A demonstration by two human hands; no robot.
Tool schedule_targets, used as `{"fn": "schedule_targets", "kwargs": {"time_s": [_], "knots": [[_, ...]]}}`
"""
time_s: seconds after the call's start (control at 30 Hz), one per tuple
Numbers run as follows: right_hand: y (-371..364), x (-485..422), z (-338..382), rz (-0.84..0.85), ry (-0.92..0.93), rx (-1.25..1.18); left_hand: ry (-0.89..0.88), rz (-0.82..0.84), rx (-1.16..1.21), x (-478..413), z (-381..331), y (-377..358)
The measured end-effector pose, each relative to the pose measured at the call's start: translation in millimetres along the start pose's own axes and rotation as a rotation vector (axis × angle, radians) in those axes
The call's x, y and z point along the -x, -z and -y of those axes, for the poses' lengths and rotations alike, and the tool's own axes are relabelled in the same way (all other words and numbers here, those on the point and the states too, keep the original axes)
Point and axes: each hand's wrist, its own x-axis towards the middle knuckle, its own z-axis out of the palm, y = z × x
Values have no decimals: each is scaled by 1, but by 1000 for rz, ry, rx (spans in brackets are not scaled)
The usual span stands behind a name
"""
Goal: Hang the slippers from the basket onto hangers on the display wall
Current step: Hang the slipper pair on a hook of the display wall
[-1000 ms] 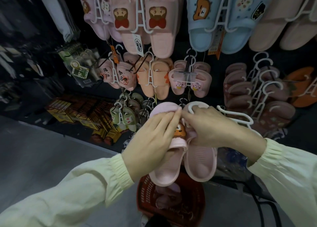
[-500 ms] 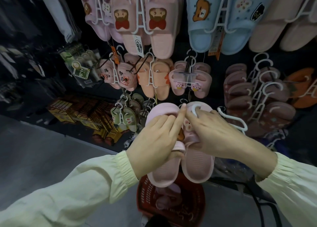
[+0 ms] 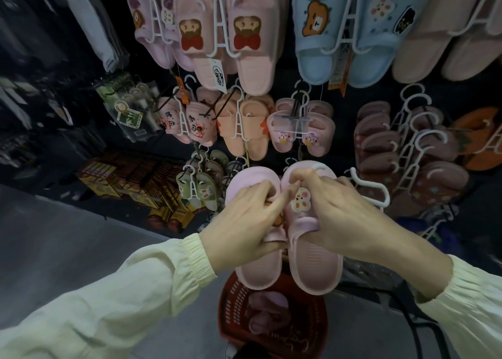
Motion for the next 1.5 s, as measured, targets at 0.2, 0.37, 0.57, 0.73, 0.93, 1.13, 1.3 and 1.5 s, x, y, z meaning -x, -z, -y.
{"fn": "schedule_targets", "kwargs": {"time_s": [0.2, 0.37, 0.57, 0.73, 0.93, 1.13, 1.3, 1.5], "knots": [[4, -2, 4, 9, -5, -22, 51, 41, -8, -3, -3, 5], [7, -6, 7, -9, -2, -33, 120, -38, 64, -5, -4, 13], [11, -12, 11, -16, 20, -21, 205, -74, 100, -7, -5, 17], [11, -16, 14, -9, 33, -15, 212, -141, 67, -6, -6, 16], [14, -17, 18, 25, 70, -100, 235, -162, 14, -3, -9, 15], [12, -15, 17, 48, 79, -227, 228, -108, -53, 1, -2, 15], [20, -17, 13, -36, -21, -337, 278, -89, -18, 3, 4, 19], [28, -15, 11, -113, -24, -325, 287, -59, -53, 5, 10, 16]]}}
